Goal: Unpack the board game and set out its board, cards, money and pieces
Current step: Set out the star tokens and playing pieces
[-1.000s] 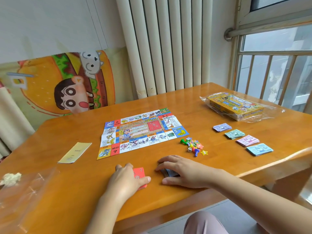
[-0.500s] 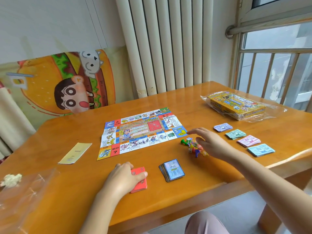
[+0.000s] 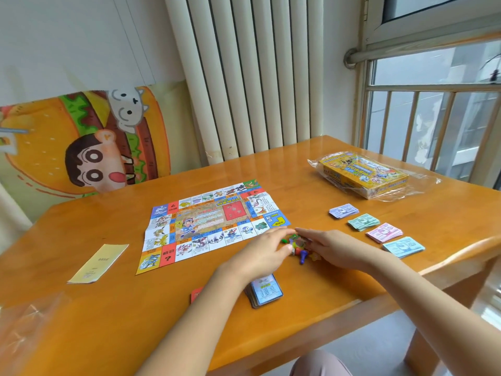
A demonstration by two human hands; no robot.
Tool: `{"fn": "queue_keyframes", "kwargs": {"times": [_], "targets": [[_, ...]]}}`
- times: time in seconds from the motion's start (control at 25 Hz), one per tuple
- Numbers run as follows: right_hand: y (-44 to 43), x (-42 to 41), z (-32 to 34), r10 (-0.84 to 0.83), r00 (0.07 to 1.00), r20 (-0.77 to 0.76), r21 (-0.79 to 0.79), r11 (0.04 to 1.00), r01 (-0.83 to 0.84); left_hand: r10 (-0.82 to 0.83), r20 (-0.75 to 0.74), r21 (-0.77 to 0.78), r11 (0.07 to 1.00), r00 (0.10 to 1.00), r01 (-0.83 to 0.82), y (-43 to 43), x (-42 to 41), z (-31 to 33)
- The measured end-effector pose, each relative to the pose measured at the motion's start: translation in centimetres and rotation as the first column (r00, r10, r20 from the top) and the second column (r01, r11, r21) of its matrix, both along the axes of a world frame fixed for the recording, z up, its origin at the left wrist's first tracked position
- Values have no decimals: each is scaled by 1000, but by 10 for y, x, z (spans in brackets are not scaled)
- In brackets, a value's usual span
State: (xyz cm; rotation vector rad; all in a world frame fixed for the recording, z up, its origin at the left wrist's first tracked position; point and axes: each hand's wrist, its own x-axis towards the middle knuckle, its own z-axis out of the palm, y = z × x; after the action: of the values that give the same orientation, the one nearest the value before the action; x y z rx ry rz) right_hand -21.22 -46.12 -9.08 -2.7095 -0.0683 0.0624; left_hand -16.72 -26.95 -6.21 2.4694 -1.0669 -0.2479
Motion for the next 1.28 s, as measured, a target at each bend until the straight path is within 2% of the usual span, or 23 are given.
{"fn": "queue_keyframes", "kwargs": {"times": [0.16, 0.28, 0.4, 0.6, 0.76, 0.84, 0.92, 1.0, 1.12, 1.28], "targets": [[-6, -33, -17, -134, 976, 174, 78, 989, 123, -94, -11, 150, 984, 995, 95, -14, -2, -19], [-3, -52, -28, -249, 916, 315, 97, 968, 230, -51, 8, 100, 994, 999, 50, -3, -3, -25], [2, -63, -31, -230, 892, 390, 42, 972, 232, 10, 44, 85, 996, 999, -14, 10, -3, -23], [1, -64, -34, -158, 921, 356, -35, 983, 182, -14, 123, 39, 999, 992, 9, 1, -14, -16], [0, -63, -41, -290, 850, 440, 18, 949, 315, -153, 164, 100, 985, 974, 138, -14, -13, -19], [1, -62, -41, -331, 844, 423, 21, 934, 355, -202, 155, 162, 971, 967, 177, -19, -11, -20], [1, -59, -40, -255, 889, 381, -18, 959, 283, -217, 142, 148, 969, 966, 196, -19, -7, -21], [-1, -57, -37, -130, 936, 327, -76, 984, 163, -203, 149, 68, 979, 968, 194, -17, -2, -20], [-8, -61, -36, -36, 957, 288, -93, 994, 65, -195, 138, 56, 980, 971, 189, -13, 3, -20], [-23, -71, -38, -100, 942, 319, -61, 990, 126, -206, 125, 131, 973, 971, 189, -7, 4, -23]]}}
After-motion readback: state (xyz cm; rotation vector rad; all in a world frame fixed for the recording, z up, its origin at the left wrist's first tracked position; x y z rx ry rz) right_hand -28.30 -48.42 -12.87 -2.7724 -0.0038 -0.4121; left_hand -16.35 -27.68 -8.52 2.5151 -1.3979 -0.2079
